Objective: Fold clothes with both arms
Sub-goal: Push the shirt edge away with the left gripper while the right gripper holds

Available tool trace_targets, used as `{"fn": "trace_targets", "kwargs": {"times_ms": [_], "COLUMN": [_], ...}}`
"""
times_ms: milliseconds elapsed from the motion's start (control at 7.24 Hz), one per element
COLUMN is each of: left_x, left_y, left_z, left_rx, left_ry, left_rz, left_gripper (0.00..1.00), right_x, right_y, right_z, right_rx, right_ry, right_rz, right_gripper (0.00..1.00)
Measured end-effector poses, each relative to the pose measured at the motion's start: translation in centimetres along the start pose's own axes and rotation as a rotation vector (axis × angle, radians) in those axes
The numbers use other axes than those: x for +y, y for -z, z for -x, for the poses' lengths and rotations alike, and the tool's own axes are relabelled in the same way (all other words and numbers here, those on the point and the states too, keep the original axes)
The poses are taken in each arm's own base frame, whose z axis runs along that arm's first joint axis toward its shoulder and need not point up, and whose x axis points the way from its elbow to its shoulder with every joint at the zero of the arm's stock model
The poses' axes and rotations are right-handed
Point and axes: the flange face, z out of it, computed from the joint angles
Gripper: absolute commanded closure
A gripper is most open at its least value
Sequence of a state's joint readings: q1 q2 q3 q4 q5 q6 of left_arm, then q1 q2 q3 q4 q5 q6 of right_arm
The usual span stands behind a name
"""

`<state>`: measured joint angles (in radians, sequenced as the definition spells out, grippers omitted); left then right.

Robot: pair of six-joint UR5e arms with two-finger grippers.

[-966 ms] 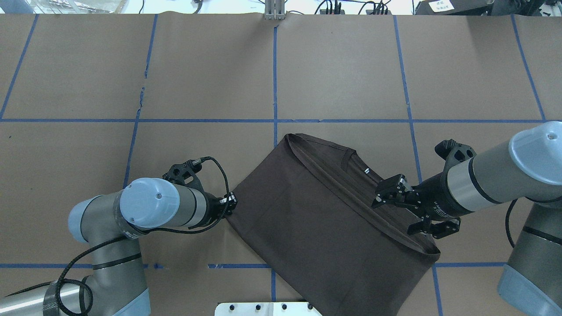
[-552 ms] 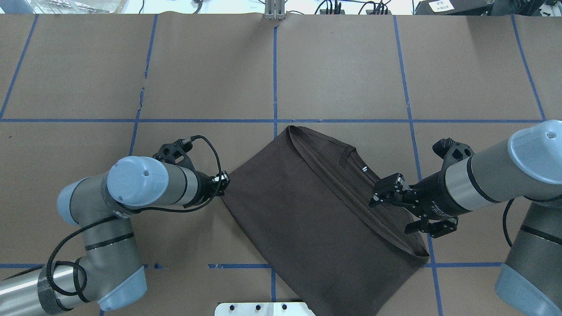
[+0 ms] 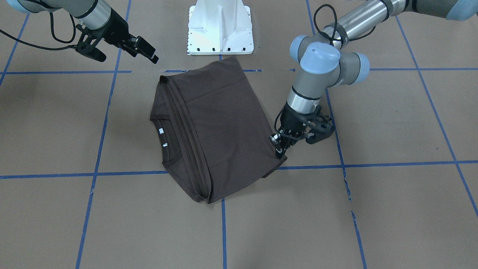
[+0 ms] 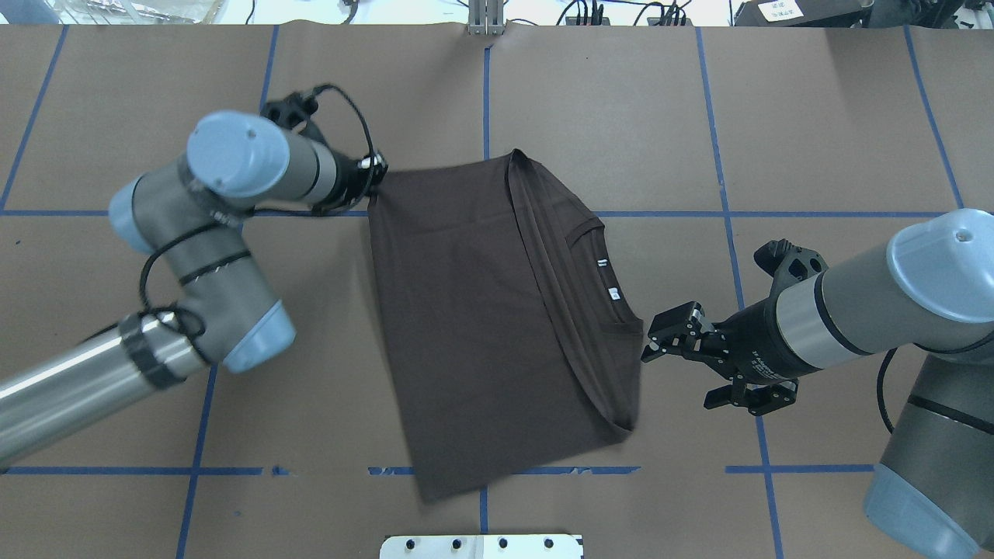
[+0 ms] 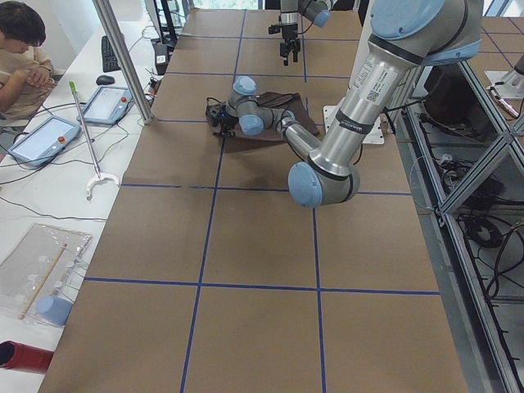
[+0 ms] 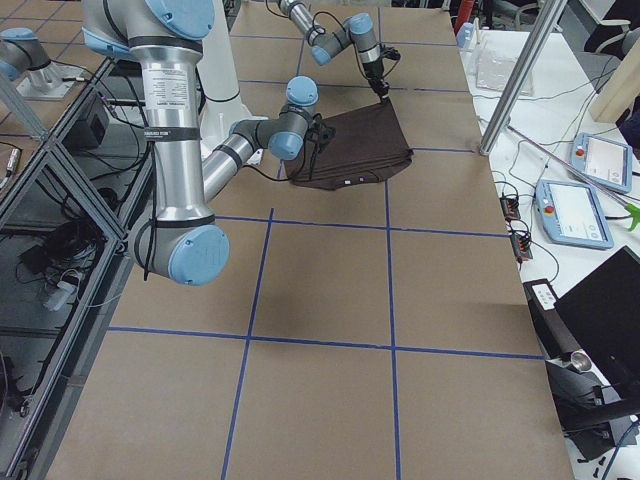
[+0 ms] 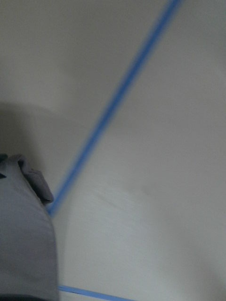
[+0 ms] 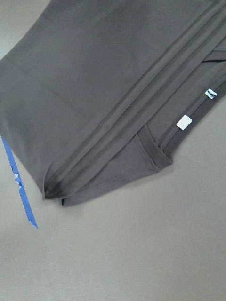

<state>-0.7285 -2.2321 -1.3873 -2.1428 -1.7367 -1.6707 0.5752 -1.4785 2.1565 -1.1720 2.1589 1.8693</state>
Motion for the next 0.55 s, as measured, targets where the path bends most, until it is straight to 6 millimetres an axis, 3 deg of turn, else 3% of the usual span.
{"fn": "trace_targets", "kwargs": {"times_ms": [138, 276, 414, 552], "left_x": [-3.7, -6.0, -6.5, -5.9], "left_y": [-2.7, -4.3, -3.8, -1.6], "left_z": [-2.0, -3.2, -4.5, -5.5], "left_rx": [0.014, 0.032, 0.066, 0.113], "left_ry": [0.011, 0.017, 0.017, 0.02], "left_rz": [-0.036, -0.055, -0.053, -0.022], "left_gripper": [0.57, 0.29, 0.25, 0.25], "right_x": [-0.4, -1.1, -1.8, -2.3], "right_y": [-0.8, -2.4, -4.2, -5.9], "right_z": [1.1, 3.0, 5.5, 7.9], "right_rx": [-0.01, -0.02, -0.031, -0.041], "right_ry": [0.005, 0.01, 0.015, 0.019], "right_rz": [-0.017, -0.049, -0.074, -0.115], "right_gripper": [0.0, 0.0, 0.0, 0.0]}}
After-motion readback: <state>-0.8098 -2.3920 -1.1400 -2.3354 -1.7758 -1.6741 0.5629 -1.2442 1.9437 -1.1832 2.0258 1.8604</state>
